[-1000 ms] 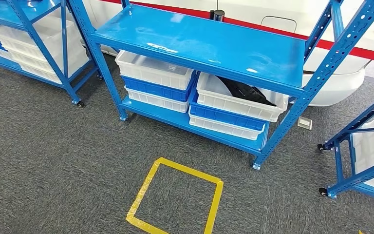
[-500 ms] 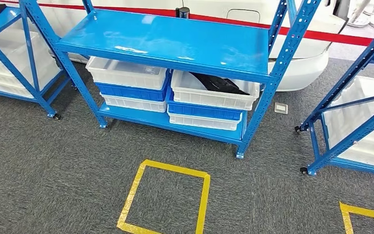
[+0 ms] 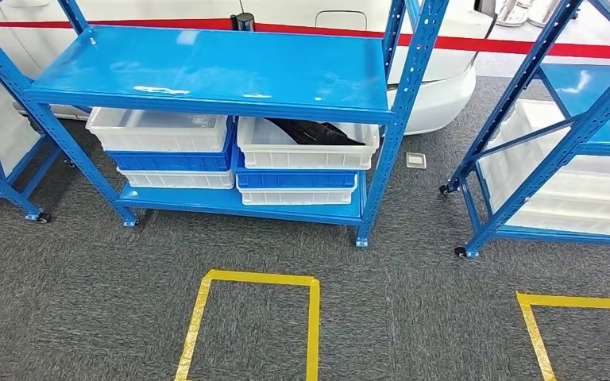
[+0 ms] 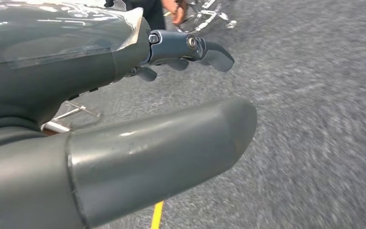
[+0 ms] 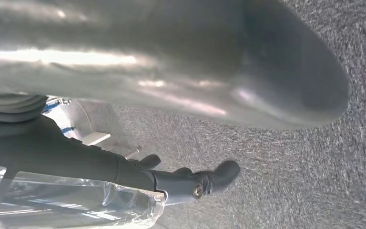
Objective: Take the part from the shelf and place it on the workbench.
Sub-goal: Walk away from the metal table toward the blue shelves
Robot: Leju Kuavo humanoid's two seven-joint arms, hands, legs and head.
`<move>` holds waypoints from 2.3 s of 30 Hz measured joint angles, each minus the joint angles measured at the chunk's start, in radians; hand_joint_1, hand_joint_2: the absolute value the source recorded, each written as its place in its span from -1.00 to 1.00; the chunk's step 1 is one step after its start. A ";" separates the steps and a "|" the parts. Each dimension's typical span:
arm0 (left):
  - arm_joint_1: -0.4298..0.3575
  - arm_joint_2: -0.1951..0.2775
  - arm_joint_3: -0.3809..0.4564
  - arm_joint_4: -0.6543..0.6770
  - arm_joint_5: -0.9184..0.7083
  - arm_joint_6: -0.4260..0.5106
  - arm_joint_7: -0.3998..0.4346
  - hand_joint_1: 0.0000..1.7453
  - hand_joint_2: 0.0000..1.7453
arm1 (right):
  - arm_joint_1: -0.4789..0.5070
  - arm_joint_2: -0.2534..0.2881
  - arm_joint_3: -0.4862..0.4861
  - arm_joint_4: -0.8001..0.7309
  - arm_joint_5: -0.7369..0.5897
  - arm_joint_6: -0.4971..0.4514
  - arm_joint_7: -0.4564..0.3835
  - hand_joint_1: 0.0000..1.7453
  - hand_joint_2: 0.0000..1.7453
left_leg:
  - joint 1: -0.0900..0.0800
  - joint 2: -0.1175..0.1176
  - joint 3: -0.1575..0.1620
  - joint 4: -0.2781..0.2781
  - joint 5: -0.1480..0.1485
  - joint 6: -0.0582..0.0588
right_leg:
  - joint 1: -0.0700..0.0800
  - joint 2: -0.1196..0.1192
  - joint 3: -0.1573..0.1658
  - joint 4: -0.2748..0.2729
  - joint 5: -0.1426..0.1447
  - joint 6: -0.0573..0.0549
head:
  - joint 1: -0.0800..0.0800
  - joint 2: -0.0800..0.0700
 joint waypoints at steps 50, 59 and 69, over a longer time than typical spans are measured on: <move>0.093 0.055 -0.149 -0.111 0.437 -0.311 -0.084 -1.00 -1.00 | 0.097 -0.074 0.473 -0.064 -0.563 0.275 -0.098 -1.00 -1.00 | -0.004 -0.001 -0.006 0.003 0.003 0.011 | -0.002 -0.001 -0.005 -0.001 0.006 0.010 | 0.000 0.000; 0.123 0.080 -0.261 -0.136 0.577 -0.427 -0.106 -1.00 -1.00 | 0.130 -0.097 0.636 -0.095 -0.749 0.390 -0.130 -1.00 -1.00 | -0.004 -0.001 -0.006 0.003 0.003 0.011 | -0.002 -0.001 -0.005 -0.001 0.006 0.010 | 0.000 0.000; 0.156 0.109 -0.383 -0.164 0.734 -0.556 -0.131 -1.00 -1.00 | 0.167 -0.120 0.815 -0.131 -0.957 0.520 -0.165 -1.00 -1.00 | -0.004 -0.001 -0.006 0.003 0.002 0.011 | -0.003 -0.002 -0.005 -0.001 0.006 0.010 | 0.000 0.000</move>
